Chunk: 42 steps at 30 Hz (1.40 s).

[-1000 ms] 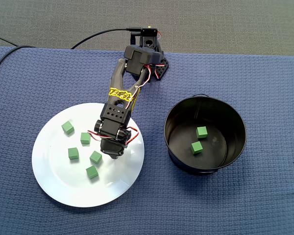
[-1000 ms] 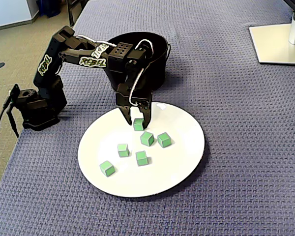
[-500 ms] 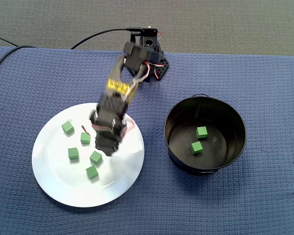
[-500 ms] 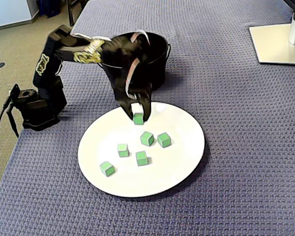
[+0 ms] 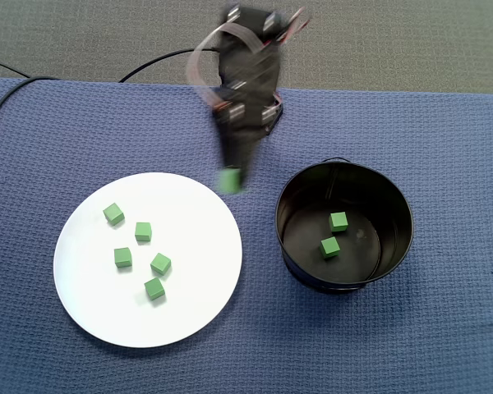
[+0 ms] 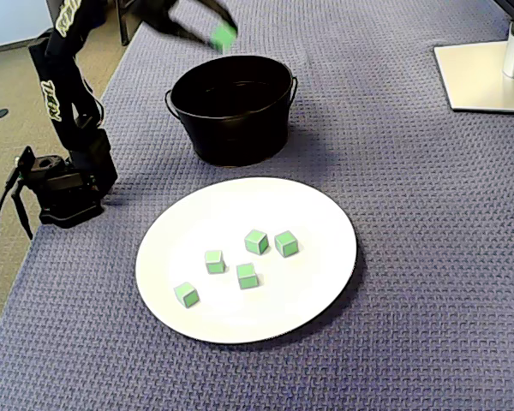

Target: Pick up the items on the white plate and put them in the black container.

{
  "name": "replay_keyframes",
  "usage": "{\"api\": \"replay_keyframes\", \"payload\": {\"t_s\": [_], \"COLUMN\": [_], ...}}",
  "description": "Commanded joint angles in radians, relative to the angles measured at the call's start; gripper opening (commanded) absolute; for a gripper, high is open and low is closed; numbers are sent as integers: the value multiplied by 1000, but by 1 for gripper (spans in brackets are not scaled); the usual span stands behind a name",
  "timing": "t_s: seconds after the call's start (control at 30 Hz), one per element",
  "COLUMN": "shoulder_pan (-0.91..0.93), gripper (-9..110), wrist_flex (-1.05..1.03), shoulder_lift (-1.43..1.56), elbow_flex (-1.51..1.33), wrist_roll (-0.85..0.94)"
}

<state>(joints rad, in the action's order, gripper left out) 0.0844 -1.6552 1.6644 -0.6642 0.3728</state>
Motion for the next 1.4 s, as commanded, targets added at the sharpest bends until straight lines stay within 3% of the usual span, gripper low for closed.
{"api": "replay_keyframes", "payload": {"t_s": [0.0, 0.13, 0.33, 0.5, 0.73, 1.03, 1.23, 1.37], "shoulder_pan": [-265, -480, -595, -606, -591, -563, -548, -529], "gripper": [0, 0, 0, 0, 0, 0, 33, 40], "wrist_flex": [29, 40, 210, 466, 680, 772, 753, 578], "shoulder_lift": [121, 138, 95, 71, 63, 48, 77, 115], "elbow_flex": [26, -104, -531, -873, -1114, -1246, -1241, -1092], "wrist_roll": [-6, -55, -109, -129, -160, -147, -153, -166]}}
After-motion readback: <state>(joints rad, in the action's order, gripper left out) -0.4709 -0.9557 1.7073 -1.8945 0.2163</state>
